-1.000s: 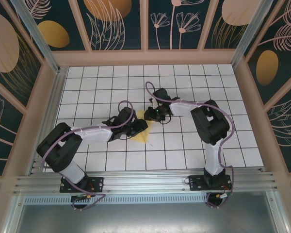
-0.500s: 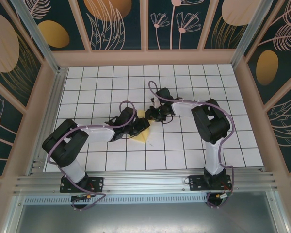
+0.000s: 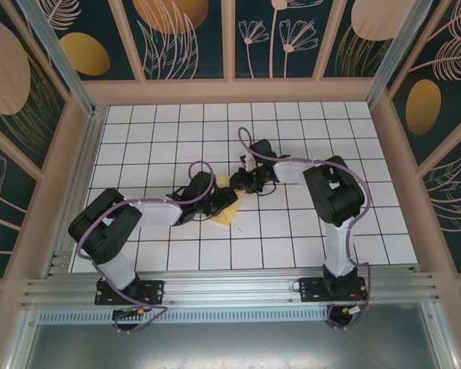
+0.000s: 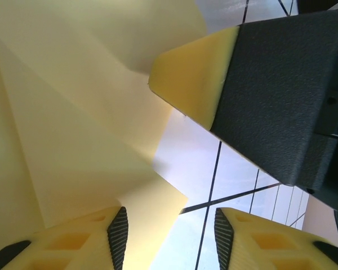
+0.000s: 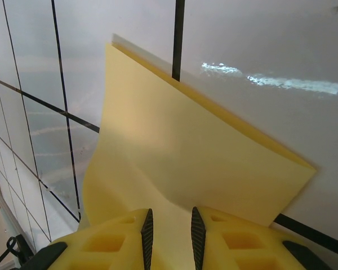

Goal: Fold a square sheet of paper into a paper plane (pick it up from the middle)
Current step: Fold the triangle a second time at the center of the table.

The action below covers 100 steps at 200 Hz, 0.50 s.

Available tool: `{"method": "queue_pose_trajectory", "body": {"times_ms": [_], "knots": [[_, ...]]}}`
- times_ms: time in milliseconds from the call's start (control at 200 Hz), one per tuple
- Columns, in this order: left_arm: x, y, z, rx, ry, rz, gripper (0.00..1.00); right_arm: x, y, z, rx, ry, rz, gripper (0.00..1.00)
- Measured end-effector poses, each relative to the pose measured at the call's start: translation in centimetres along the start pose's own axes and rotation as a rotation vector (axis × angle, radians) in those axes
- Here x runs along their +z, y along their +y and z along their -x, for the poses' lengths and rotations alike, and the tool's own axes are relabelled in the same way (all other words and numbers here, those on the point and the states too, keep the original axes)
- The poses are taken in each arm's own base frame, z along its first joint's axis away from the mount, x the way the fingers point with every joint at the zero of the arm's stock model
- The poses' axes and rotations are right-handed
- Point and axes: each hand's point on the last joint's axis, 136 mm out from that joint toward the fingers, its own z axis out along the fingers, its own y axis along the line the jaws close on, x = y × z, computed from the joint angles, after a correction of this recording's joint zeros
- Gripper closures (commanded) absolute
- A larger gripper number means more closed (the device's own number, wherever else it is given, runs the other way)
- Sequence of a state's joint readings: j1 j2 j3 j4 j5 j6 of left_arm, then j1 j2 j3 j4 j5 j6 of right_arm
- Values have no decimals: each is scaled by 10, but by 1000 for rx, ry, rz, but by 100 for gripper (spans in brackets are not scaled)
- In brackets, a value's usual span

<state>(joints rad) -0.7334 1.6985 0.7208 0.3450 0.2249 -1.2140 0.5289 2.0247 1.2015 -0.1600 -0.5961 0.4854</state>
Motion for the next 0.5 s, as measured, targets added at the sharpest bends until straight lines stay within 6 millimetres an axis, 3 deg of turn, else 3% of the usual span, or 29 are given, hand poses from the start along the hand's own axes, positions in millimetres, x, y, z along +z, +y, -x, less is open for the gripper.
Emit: {"method": "queue_pose_trajectory", "body": {"times_ms": [225, 500], "knots": [[0, -1, 1, 1, -11, -12, 48, 0, 0, 0, 0, 1, 1, 72], [-2, 22, 2, -32, -47, 43, 53, 0, 0, 0, 0, 1, 1, 72]]}}
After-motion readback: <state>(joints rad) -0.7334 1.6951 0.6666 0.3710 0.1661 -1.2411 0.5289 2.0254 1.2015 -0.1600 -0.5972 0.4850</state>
